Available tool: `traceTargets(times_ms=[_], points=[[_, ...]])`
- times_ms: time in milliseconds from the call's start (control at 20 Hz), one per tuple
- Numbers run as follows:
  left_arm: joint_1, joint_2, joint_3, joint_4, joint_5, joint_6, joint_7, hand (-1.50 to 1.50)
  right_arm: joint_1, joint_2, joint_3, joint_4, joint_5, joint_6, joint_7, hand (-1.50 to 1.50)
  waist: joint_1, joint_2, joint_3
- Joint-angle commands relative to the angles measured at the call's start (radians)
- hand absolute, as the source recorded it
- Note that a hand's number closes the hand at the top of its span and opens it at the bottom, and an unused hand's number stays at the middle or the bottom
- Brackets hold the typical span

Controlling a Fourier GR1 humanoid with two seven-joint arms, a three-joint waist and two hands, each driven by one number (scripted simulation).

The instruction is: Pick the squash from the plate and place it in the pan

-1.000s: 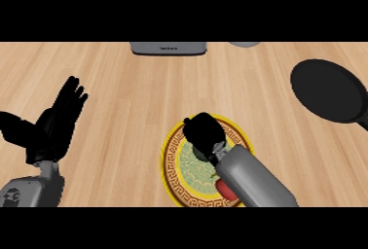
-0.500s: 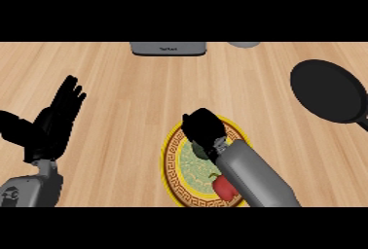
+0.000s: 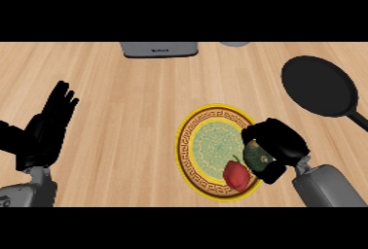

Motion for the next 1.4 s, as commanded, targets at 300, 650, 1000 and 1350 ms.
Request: traceTargets(times_ms=[300, 650, 1000, 1350], points=[[0.019, -0.019, -0.004, -0.011, -0.017, 0.020, -0.003, 0.00, 0.186, -0.198, -0.312, -0.516, -0.180, -0.122, -0.082, 1.50, -0.006, 0.003, 0.000], [-0.071, -0.003, 0.005, 0.043, -0.009, -0.021, 0.024, 0.00, 0.186, -0.208, -0.516, -0.582, -0.330, 0.053, -0.032, 1.50, 0.036, 0.015, 0.000], [-0.063, -0.034, -0.013, 0.027, -0.027, -0.007, 0.002, 0.00, -0.046, -0.224, -0.630, -0.310, -0.393, 0.062, 0.000, 1.50, 0.051, 0.017, 0.000], [-0.012, -0.031, -0.012, 0.015, -0.013, -0.051, -0.043, 0.00, -0.177, -0.316, -0.743, 0.191, -0.394, -0.073, -0.275, 1.50, 0.071, 0.023, 0.002]])
